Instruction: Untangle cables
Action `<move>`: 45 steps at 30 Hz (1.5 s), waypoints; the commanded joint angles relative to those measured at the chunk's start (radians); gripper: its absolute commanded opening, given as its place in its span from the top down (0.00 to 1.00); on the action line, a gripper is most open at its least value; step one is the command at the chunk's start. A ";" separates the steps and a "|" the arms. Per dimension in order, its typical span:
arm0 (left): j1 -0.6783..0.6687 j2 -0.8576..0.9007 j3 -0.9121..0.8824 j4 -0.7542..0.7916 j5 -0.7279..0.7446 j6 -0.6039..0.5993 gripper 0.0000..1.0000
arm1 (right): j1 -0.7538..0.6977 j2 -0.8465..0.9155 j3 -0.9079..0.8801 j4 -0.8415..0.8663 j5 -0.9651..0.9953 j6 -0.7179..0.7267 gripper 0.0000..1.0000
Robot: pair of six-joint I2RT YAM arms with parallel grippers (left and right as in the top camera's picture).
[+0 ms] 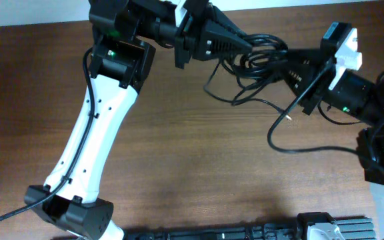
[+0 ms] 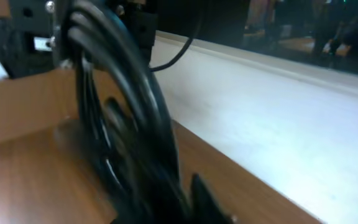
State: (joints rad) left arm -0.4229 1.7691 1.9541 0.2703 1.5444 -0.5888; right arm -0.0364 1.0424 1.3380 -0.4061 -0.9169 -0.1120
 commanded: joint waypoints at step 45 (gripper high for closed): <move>-0.066 -0.034 0.023 -0.621 -0.473 0.165 0.02 | -0.003 -0.003 0.004 -0.023 0.314 0.327 0.96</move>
State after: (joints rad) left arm -0.4862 1.7649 1.9690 -0.3519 1.1007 -0.4412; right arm -0.0368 1.0462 1.3376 -0.4412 -0.5552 0.2104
